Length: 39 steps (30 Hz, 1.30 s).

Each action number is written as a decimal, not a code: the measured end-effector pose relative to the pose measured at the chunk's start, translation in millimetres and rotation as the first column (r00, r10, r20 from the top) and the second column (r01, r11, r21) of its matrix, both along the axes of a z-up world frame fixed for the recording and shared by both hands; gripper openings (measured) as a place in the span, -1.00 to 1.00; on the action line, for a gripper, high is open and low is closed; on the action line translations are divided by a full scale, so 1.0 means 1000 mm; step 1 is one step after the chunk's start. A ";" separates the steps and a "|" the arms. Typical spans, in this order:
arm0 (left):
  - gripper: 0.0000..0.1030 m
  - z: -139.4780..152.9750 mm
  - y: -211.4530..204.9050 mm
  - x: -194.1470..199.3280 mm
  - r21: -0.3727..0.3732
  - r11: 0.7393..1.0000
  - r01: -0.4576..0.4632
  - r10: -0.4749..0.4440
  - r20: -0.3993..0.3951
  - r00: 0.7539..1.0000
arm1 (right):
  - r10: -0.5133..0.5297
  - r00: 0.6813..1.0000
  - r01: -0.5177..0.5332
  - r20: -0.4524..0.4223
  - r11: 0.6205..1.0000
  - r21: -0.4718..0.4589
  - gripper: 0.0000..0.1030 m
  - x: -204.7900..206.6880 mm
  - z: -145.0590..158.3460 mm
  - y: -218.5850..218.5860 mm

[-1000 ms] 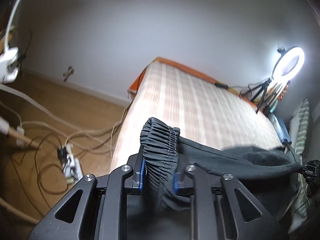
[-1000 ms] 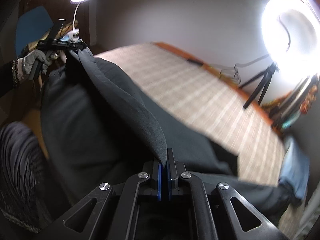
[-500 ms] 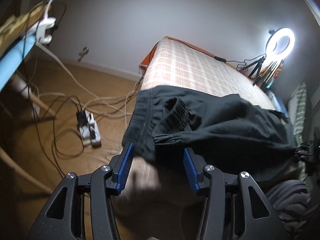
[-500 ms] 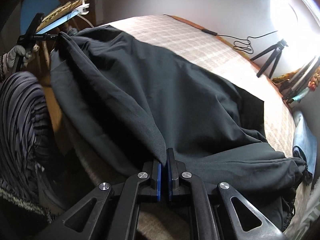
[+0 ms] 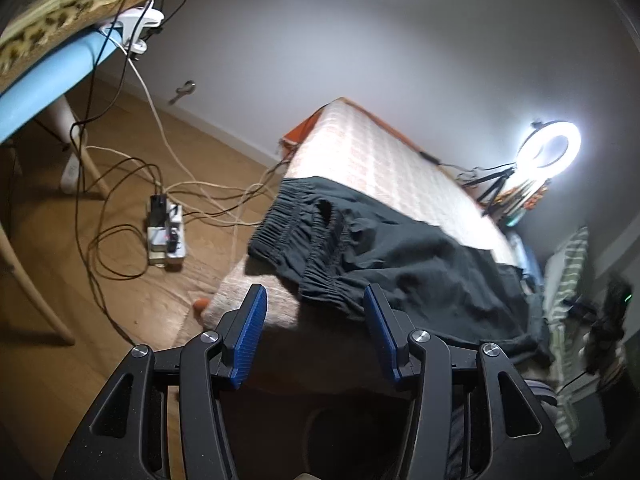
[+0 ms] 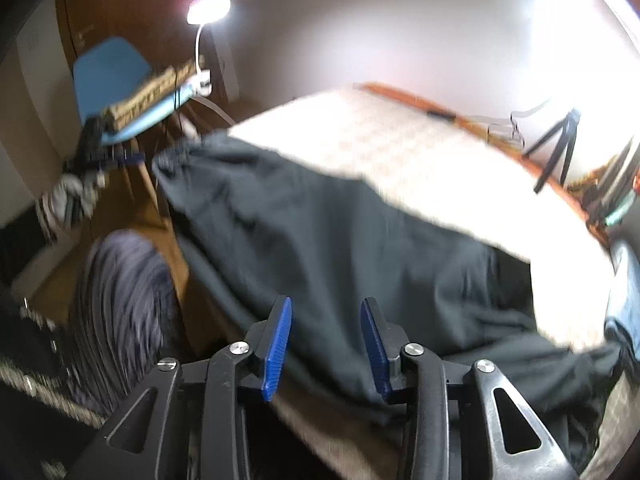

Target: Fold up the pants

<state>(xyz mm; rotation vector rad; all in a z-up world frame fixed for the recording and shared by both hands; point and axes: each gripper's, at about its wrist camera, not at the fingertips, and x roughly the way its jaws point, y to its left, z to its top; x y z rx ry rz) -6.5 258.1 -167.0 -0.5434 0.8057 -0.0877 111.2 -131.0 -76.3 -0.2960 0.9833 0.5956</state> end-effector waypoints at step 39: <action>-0.87 0.012 -0.038 0.077 0.339 0.938 0.064 -0.100 0.091 0.991 | 0.284 0.957 -0.284 -0.050 0.959 0.015 -1.00 0.152 -0.111 0.226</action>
